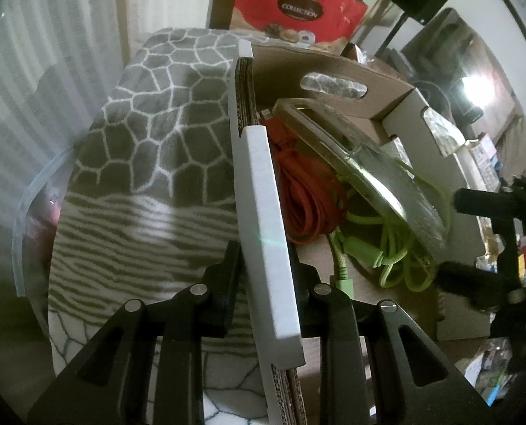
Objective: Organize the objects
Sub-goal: 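Open the right gripper and withdraw it from the box, then grasp the small gold-wrapped packet on the tablecloth with the right gripper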
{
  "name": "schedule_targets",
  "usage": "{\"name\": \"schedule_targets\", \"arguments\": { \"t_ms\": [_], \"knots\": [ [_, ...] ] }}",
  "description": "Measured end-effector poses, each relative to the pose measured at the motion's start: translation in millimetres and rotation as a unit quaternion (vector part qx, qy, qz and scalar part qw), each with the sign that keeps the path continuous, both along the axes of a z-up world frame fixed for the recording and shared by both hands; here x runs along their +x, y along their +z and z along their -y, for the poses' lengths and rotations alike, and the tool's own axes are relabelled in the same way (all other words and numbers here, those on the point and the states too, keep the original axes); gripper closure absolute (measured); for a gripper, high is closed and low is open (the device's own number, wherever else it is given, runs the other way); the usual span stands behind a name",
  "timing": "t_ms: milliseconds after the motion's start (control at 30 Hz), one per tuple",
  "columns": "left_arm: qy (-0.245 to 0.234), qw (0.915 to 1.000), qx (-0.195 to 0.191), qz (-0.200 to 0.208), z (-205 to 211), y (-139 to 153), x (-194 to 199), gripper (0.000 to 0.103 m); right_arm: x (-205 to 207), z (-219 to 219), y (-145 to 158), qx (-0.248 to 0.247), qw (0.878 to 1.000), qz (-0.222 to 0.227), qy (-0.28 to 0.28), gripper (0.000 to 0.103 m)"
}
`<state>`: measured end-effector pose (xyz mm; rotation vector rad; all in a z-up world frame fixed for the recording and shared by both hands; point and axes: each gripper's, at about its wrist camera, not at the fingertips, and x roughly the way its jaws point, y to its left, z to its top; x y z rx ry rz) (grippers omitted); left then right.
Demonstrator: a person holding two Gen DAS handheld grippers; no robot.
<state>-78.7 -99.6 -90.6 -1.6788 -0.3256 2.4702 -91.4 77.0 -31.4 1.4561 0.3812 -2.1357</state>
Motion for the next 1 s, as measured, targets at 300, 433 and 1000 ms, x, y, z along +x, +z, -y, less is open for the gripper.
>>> {"name": "schedule_targets", "arguments": {
  "t_ms": [300,433,1000],
  "knots": [
    [-0.001,1.0000,-0.002,-0.002,-2,1,0,0.083,3,-77,46,-0.020,0.993,-0.037,-0.107,0.037],
    [0.002,1.0000,-0.003,-0.003,-4,1,1,0.082,3,-116,48,-0.005,0.986,-0.044,-0.158,0.037],
    [0.002,1.0000,-0.003,-0.003,-7,1,2,0.082,36,-208,-27,0.032,0.966,-0.007,-0.256,0.019]
  ]
}}
